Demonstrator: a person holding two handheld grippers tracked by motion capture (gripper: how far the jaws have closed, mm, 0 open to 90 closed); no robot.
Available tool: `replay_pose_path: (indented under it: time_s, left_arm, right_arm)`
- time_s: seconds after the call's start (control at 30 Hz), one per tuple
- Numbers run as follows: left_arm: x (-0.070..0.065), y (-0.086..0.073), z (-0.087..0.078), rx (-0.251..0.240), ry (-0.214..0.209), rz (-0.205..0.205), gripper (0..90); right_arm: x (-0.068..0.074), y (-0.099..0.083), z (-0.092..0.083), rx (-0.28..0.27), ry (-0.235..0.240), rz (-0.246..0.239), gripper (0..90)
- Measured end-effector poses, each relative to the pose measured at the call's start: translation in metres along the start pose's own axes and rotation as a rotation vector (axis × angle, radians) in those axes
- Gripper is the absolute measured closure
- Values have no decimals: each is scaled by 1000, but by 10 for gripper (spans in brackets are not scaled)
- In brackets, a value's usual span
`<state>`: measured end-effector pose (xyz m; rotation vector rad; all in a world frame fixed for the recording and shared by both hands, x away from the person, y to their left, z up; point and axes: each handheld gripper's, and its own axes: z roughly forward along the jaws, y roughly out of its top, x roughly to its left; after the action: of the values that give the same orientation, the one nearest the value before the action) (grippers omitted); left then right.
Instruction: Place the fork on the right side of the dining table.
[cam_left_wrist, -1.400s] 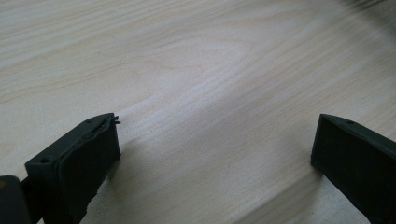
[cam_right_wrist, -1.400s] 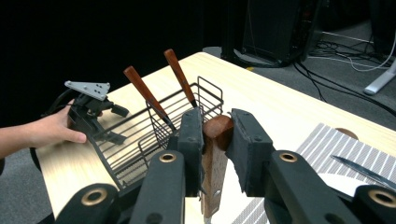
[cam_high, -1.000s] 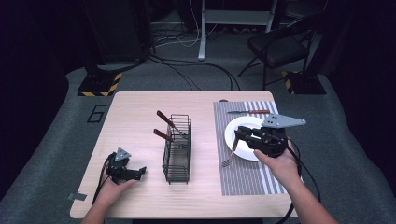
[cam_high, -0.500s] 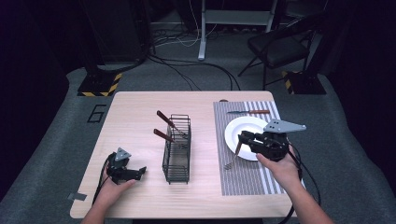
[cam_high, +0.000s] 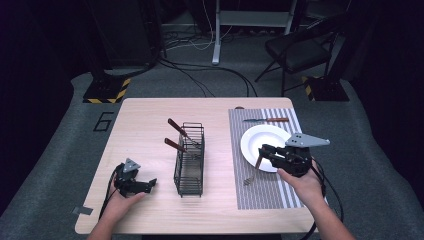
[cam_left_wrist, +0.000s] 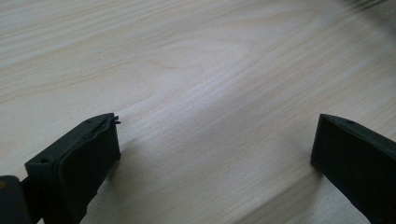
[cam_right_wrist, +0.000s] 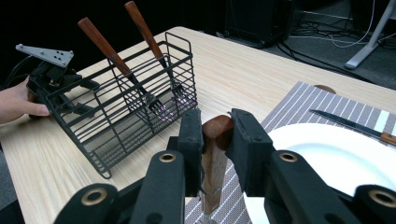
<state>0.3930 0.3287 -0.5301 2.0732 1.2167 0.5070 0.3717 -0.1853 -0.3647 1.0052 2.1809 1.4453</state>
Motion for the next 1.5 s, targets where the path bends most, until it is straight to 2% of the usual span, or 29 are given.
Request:
replay_pose_path:
  time_s: [0.5,0.83,1.1,1.5]
  left_arm:
    - [0,0,0,-2,0,-4,9]
    - [0,0,0,-1,0,-4,9]
    - [0,0,0,-1,0,-4,9]
    - [0,0,0,-1,1,-5,9]
  right_arm:
    - [-4,-9,-1,15,-9,4,742]
    - [-8,-16,-6,-2,-18,23,733]
    - [-16,-26,-16,-21,-45,64,725]
    - [-29,-43,-27,-42,-97,155,719]
